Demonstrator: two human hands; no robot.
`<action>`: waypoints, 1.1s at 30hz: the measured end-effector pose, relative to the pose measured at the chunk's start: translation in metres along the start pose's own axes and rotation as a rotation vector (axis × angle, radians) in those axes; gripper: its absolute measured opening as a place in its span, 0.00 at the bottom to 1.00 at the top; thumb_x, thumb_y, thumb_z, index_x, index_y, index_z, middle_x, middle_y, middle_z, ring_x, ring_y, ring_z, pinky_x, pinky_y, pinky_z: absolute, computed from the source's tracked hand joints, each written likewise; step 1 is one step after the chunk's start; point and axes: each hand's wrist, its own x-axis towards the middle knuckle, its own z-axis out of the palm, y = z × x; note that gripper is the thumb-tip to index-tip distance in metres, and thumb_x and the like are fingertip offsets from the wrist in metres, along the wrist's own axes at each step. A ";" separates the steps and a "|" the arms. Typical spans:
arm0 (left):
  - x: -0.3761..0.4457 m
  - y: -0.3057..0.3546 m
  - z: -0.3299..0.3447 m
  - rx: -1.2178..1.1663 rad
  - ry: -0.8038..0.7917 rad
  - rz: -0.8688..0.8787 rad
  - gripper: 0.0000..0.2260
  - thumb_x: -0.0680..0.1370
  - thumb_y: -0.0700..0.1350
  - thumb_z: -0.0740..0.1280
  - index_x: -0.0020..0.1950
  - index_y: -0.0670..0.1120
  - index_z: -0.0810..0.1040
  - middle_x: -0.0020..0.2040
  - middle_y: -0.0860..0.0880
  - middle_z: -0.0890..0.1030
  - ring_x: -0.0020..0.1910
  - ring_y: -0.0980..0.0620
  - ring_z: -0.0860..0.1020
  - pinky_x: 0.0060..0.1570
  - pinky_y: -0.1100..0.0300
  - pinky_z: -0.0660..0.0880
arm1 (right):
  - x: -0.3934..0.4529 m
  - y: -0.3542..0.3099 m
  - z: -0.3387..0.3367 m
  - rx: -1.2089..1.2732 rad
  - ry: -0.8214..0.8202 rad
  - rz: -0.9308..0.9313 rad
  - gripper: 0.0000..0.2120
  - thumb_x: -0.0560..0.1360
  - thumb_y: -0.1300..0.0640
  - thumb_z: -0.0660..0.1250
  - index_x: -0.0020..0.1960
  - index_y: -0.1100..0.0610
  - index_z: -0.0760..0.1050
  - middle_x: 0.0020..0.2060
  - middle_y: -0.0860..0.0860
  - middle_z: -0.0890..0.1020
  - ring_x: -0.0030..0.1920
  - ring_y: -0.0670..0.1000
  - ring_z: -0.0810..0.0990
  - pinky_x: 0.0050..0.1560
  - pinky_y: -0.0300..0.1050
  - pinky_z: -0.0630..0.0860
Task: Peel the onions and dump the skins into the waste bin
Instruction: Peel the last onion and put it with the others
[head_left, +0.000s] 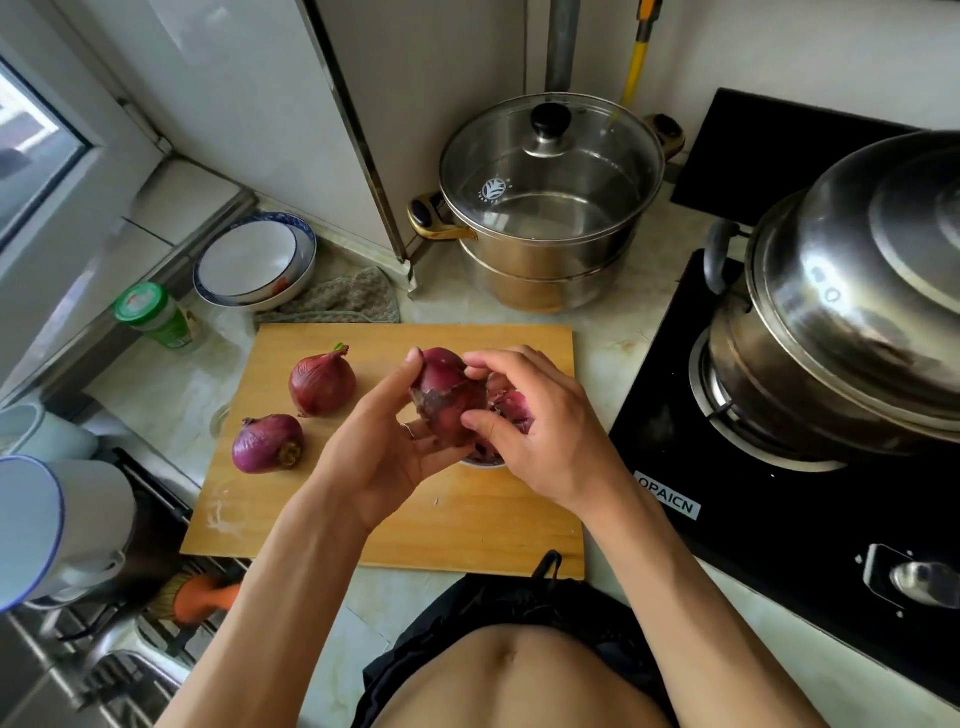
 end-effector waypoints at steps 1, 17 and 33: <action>0.000 0.000 0.000 0.005 -0.001 -0.007 0.24 0.72 0.59 0.70 0.60 0.44 0.83 0.50 0.37 0.85 0.47 0.41 0.84 0.47 0.51 0.85 | 0.000 0.000 0.000 0.000 -0.001 -0.001 0.21 0.73 0.61 0.74 0.64 0.60 0.76 0.55 0.51 0.80 0.54 0.49 0.79 0.57 0.37 0.76; 0.002 0.003 0.001 0.047 0.040 0.006 0.22 0.75 0.60 0.70 0.59 0.44 0.81 0.49 0.37 0.86 0.49 0.40 0.84 0.54 0.46 0.82 | 0.002 0.000 0.002 -0.013 0.054 0.010 0.21 0.71 0.62 0.76 0.63 0.60 0.77 0.52 0.47 0.79 0.54 0.43 0.78 0.57 0.30 0.72; 0.001 -0.001 -0.003 0.009 0.038 -0.008 0.25 0.73 0.59 0.72 0.62 0.43 0.81 0.43 0.43 0.87 0.45 0.42 0.86 0.46 0.47 0.85 | 0.004 0.009 0.008 -0.029 0.030 -0.051 0.18 0.71 0.59 0.77 0.59 0.61 0.79 0.50 0.52 0.82 0.48 0.51 0.80 0.52 0.49 0.79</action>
